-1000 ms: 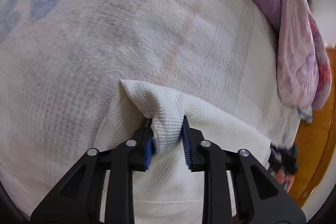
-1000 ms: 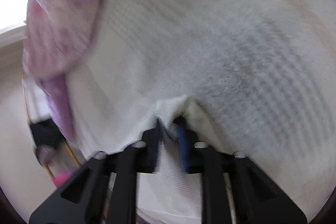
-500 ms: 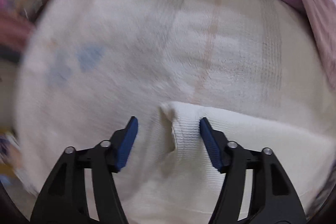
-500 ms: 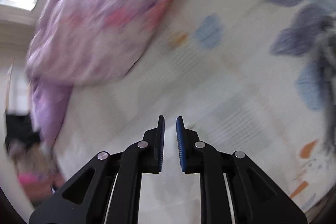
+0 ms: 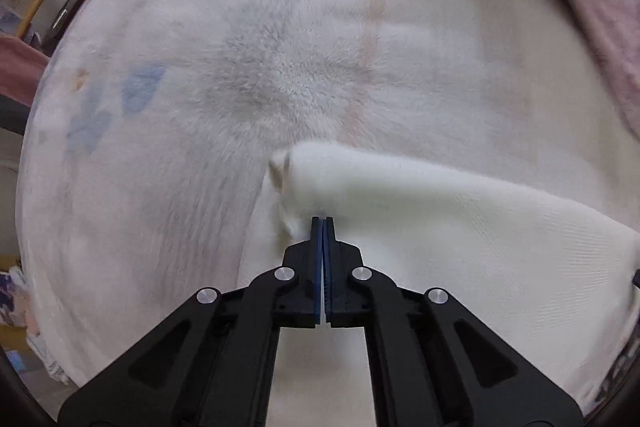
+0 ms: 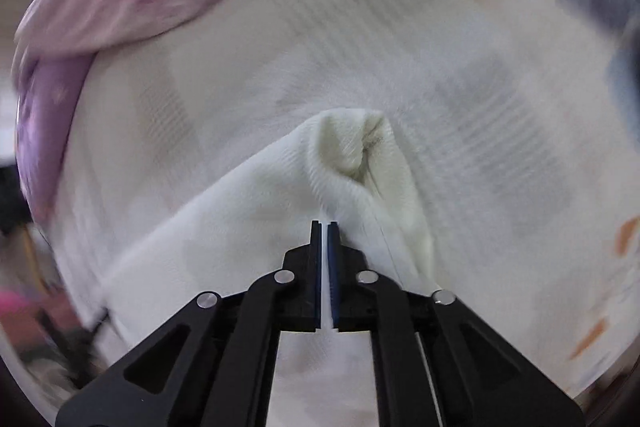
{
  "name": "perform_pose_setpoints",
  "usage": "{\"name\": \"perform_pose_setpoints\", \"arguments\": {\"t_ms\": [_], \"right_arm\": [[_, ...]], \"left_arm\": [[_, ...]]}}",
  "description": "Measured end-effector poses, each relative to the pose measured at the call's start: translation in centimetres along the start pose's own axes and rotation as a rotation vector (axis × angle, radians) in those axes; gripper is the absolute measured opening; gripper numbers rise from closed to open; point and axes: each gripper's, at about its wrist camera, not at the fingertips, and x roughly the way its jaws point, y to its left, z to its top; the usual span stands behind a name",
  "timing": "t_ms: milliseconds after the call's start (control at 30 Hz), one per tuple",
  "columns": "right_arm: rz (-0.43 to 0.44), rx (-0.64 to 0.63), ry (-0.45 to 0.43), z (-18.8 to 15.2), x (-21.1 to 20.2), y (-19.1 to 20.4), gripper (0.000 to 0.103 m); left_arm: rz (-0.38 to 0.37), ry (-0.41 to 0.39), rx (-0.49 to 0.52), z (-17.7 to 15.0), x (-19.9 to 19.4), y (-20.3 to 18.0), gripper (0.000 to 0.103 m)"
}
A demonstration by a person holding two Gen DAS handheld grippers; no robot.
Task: Fold large clothes
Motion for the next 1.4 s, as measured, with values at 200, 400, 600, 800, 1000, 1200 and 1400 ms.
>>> {"name": "perform_pose_setpoints", "arguments": {"t_ms": [200,400,600,800,1000,1200,1400], "right_arm": [[-0.111,-0.033,0.097,-9.7,0.2,-2.4,0.005],[-0.096,0.012,0.116,-13.8,0.8,-4.7,0.007],[-0.085,-0.028,0.010,-14.3,-5.0,-4.5,0.084],[-0.045,0.033,0.074,-15.4,-5.0,-6.8,0.084],[0.031,0.041,0.154,-15.5,-1.1,-10.5,0.084],[0.308,0.154,0.211,-16.3,2.8,-13.3,0.086],[0.653,0.348,0.136,-14.8,2.7,-16.3,0.085]], "left_arm": [[0.020,0.121,-0.075,-9.7,0.7,2.4,0.001],[-0.040,0.101,-0.065,-14.4,0.6,3.1,0.002],[0.056,0.079,0.008,-17.4,-4.1,2.0,0.067],[0.034,0.120,-0.011,-19.9,-6.1,0.1,0.068],[0.003,0.098,0.030,-21.0,-7.0,-2.5,0.073],[0.007,0.080,0.016,-20.8,-7.3,-4.8,0.073],[0.014,0.063,0.058,-20.6,-7.7,-7.0,0.073]]}}
